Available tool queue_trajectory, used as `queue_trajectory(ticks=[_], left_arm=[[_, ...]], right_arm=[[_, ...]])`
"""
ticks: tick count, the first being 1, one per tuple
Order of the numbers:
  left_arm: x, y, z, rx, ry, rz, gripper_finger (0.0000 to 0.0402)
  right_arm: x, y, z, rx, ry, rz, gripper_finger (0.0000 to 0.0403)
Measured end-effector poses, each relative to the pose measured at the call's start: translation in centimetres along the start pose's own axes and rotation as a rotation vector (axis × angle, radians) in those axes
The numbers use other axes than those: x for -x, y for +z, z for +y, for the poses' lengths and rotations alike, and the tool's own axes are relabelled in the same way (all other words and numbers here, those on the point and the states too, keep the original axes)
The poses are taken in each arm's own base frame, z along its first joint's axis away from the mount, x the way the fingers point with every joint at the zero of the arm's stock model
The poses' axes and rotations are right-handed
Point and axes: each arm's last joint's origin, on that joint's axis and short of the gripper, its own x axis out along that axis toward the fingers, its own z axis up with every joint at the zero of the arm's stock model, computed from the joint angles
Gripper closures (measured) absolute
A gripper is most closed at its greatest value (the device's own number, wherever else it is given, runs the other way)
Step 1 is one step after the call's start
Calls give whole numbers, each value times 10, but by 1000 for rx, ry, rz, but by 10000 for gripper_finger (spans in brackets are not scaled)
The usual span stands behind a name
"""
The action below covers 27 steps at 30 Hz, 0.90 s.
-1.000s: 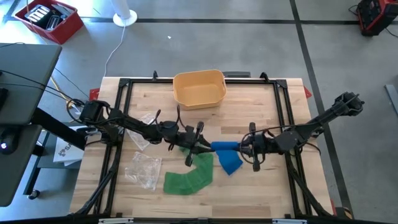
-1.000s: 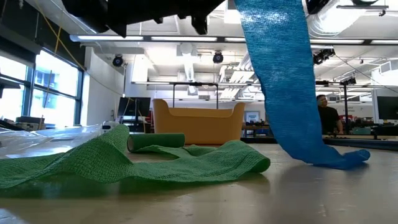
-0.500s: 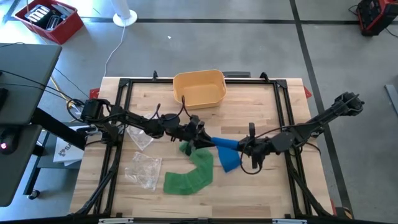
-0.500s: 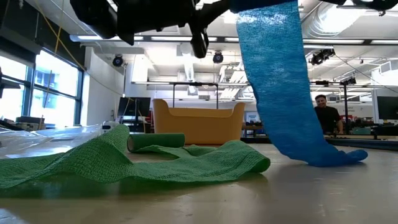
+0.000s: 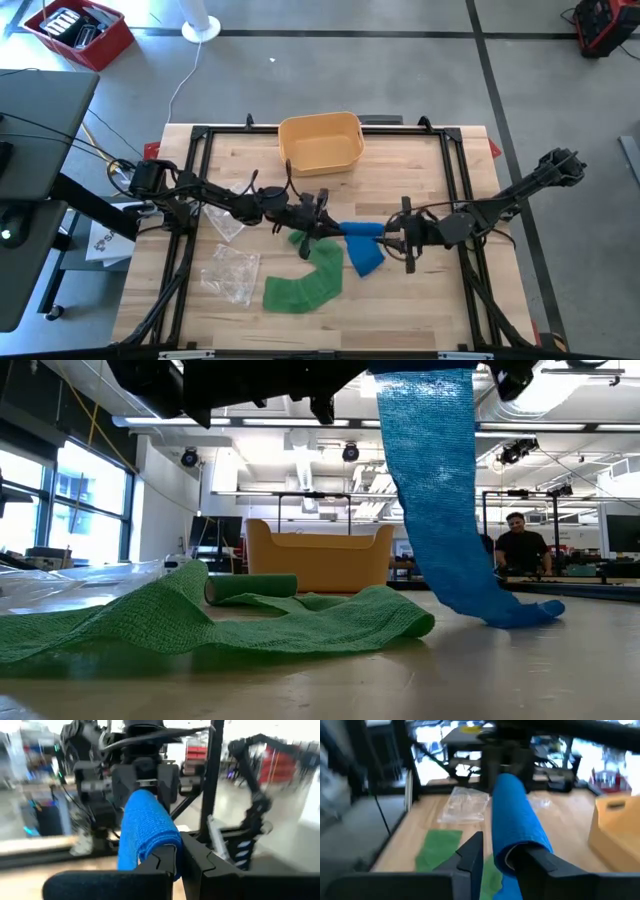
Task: Roll bandage
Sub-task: Roll the blue bandage
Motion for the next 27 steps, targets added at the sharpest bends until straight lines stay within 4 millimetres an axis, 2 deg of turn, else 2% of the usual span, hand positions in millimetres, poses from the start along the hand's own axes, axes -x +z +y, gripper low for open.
queue_trajectory(ticks=[5,8,13,16,22,24,27], left_arm=[[-2,0,-13,-253,18,15,390],[-3,0,-17,-262,64,20,384],[-3,2,-18,-30,101,4,362],[-2,2,-15,115,90,2,347],[0,2,-3,479,91,-15,329],[1,1,3,539,98,-19,329],[2,1,11,542,101,-18,340]], right_arm=[[-2,5,-2,-95,5,-39,310],[-2,6,-3,-50,-6,-50,327],[-2,6,-3,109,-18,-51,391],[-2,5,-4,273,-54,-42,384],[-2,-1,-4,792,-7,18,379],[-2,-4,-4,934,28,37,382],[-2,-5,-4,987,24,54,382]])
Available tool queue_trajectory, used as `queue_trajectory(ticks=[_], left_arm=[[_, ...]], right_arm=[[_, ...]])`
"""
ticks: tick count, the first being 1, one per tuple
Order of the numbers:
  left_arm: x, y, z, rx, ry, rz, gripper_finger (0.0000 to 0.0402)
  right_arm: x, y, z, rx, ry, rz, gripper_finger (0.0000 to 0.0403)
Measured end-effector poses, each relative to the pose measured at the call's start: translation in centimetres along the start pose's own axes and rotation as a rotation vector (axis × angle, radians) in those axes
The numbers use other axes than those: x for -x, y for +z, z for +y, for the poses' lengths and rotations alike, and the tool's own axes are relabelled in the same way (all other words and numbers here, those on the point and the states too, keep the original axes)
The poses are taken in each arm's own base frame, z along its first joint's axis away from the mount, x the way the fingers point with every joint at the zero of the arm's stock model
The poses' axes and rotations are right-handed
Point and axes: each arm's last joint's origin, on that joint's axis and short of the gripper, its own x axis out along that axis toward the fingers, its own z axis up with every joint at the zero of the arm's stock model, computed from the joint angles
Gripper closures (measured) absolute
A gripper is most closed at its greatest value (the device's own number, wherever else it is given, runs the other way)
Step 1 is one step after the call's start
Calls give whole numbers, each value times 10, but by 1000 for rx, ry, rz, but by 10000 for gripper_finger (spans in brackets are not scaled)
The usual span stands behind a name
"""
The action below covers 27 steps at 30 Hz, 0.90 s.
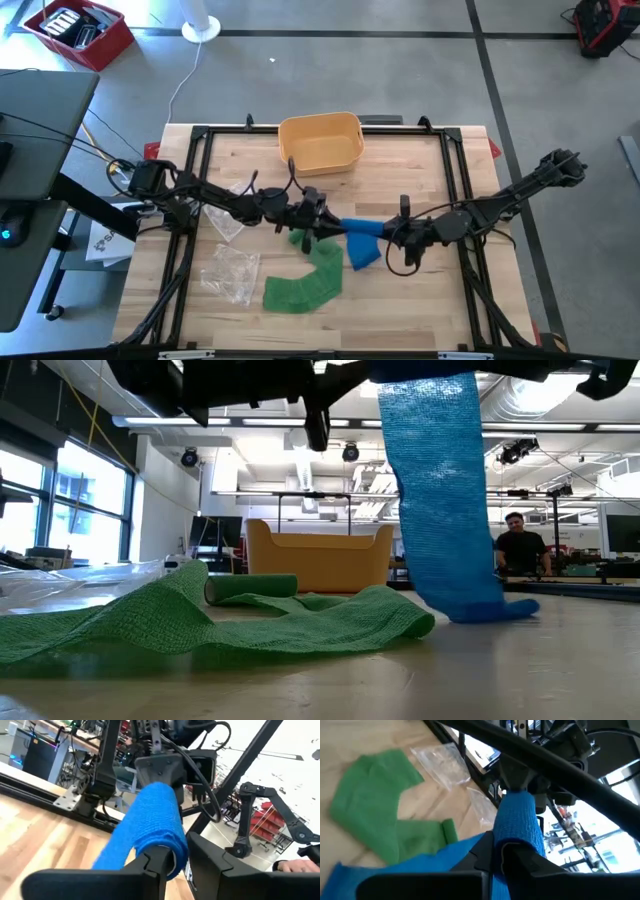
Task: Roll bandage
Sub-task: Roll the blue bandage
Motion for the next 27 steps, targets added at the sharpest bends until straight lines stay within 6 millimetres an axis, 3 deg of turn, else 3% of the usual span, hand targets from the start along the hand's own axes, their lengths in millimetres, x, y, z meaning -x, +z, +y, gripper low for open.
queue_trajectory(ticks=[6,10,18,24,27], left_arm=[[0,1,2,-105,-21,8,393],[0,1,1,-194,-40,16,393],[0,-1,-4,-414,-92,24,397],[-1,-8,-16,-734,-93,17,391],[-2,-11,-20,-740,-50,19,380]], right_arm=[[0,0,0,-195,-15,7,382],[0,0,-1,-405,-29,14,371],[0,4,-3,-856,-23,-47,293],[1,8,-6,-1010,1,-106,282],[1,8,-6,-1016,-2,-105,299]])
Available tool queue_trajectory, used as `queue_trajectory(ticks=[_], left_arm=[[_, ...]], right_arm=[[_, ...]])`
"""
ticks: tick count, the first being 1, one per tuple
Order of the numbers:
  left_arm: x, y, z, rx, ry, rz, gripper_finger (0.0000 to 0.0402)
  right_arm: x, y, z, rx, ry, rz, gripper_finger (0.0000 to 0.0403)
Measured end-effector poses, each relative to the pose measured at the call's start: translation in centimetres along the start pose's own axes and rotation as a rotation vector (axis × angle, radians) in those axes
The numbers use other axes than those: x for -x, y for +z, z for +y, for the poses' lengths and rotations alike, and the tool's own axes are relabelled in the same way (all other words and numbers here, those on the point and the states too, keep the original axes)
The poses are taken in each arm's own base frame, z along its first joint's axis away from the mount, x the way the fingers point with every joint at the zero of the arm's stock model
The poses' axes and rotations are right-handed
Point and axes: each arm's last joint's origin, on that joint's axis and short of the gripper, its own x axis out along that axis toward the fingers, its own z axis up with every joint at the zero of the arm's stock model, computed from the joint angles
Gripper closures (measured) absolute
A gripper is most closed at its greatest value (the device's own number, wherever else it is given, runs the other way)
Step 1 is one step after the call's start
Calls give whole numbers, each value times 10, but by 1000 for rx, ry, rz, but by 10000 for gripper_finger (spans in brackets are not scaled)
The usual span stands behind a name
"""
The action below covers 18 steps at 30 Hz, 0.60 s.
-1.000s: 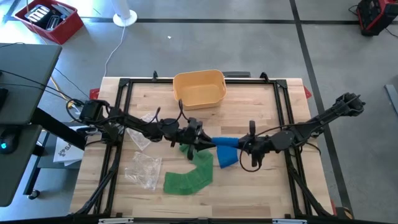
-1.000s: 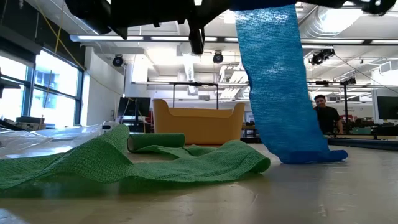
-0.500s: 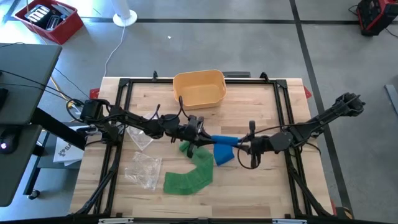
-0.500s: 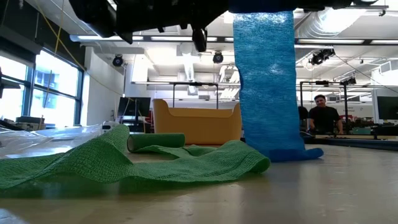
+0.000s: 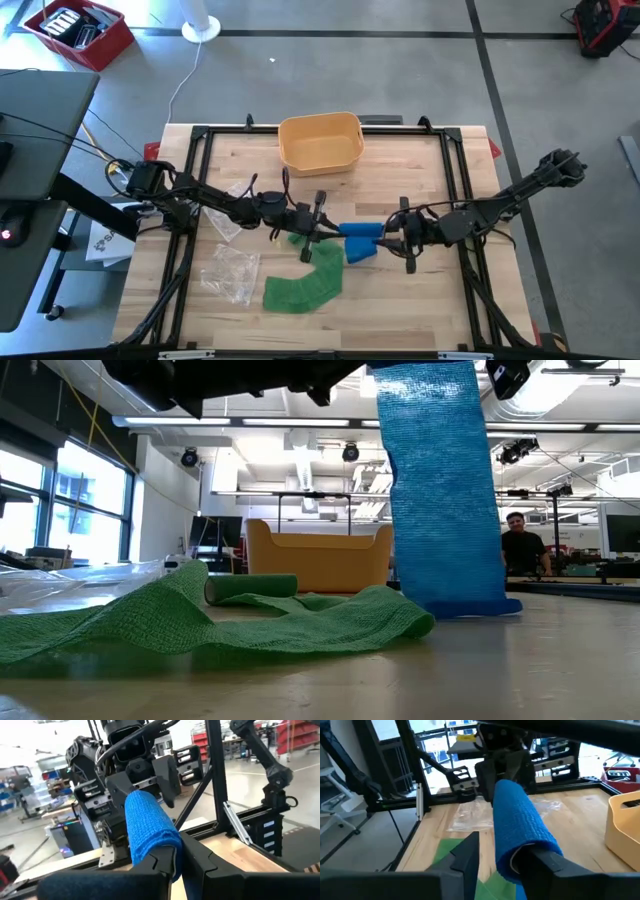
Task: Roll bandage
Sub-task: Roll the blue bandage
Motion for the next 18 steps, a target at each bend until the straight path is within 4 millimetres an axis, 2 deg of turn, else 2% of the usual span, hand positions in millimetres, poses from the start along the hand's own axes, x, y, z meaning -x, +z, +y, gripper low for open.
queue_trajectory(ticks=[4,7,12,16,18], left_arm=[[0,0,-1,153,8,1,359],[0,-1,5,360,5,2,338],[4,-5,23,751,-65,15,307],[5,-8,32,857,-75,27,298],[6,-10,35,890,-65,29,301]], right_arm=[[0,0,-1,61,-33,-2,355],[0,0,-1,187,-43,-5,392],[0,0,-2,484,-74,7,375],[0,-6,-4,846,-64,76,375],[0,-8,-4,971,-52,105,376]])
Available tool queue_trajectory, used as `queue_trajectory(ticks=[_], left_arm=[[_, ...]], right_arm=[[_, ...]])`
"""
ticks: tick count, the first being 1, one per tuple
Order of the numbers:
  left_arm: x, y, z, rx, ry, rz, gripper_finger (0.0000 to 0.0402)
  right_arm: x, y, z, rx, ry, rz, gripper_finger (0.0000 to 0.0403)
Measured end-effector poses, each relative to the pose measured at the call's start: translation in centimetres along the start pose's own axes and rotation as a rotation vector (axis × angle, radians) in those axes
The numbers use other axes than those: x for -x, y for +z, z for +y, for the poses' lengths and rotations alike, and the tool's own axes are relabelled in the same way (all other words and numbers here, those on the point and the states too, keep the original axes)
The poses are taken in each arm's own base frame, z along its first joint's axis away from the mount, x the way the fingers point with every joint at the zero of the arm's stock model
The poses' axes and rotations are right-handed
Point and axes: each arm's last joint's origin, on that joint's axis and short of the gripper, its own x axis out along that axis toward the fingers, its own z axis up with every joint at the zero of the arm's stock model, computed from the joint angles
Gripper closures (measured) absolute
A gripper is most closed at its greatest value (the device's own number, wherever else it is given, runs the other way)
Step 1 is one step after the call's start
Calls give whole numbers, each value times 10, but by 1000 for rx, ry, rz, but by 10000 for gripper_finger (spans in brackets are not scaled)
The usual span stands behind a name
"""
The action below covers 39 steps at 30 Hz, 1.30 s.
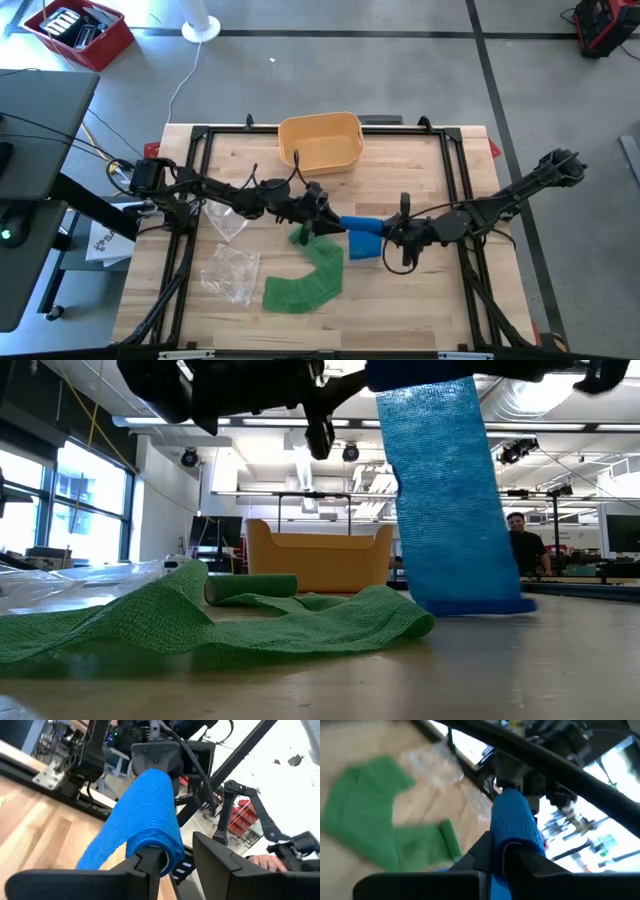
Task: Roll bandage
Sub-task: Roll the blue bandage
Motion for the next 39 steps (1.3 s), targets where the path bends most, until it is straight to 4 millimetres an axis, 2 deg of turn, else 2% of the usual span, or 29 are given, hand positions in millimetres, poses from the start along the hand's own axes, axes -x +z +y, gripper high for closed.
queue_trajectory(ticks=[4,9,17,22,26,31,36,39], left_arm=[[1,2,3,13,6,-8,327],[1,2,2,-127,-5,-6,391],[0,-1,-1,-332,-8,10,396],[-2,-5,-6,-554,-11,15,396],[-3,-7,-9,-732,-18,13,397],[-3,-8,-9,-816,0,10,393],[-3,-9,-10,-859,15,10,392],[-3,-10,-10,-834,15,13,391]], right_arm=[[0,0,0,1,2,2,377],[0,1,0,-266,-7,-4,377],[2,1,-2,-713,13,-23,373],[10,3,-10,-923,17,-68,323],[15,4,-15,-995,101,-117,277],[13,2,-20,-1117,140,-137,245],[8,-3,-25,-1162,96,-115,244],[6,-5,-25,-1135,76,-102,270]])
